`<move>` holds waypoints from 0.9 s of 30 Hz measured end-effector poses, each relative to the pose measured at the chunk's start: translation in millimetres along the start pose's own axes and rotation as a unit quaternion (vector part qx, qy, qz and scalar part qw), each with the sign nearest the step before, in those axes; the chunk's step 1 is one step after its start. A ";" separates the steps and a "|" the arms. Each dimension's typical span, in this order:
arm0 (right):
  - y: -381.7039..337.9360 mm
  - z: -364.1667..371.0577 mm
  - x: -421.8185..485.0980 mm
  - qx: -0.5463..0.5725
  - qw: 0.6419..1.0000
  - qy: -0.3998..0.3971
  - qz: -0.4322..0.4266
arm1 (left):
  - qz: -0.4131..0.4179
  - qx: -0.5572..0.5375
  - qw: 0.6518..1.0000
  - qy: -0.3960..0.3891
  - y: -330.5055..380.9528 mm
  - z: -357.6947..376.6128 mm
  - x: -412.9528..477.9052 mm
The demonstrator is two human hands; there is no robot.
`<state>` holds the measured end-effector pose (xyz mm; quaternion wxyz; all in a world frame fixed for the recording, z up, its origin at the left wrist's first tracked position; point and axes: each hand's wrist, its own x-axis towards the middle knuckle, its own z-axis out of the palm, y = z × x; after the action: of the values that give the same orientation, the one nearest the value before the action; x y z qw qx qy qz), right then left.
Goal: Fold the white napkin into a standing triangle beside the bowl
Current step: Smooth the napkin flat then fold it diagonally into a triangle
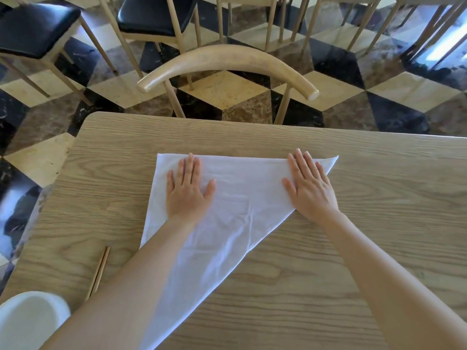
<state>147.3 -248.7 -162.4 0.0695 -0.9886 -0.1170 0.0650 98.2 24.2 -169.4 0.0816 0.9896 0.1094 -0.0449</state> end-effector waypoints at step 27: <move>-156.6 34.7 -86.1 0.029 0.980 -0.015 -0.196 | 0.177 -0.010 0.983 -0.047 -30.0 6.9 -178.6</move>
<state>24.4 -114.3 -162.9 0.1082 -0.9428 -0.3078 0.0683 -82.6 14.5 -161.6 0.1029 0.9893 -0.0711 -0.0754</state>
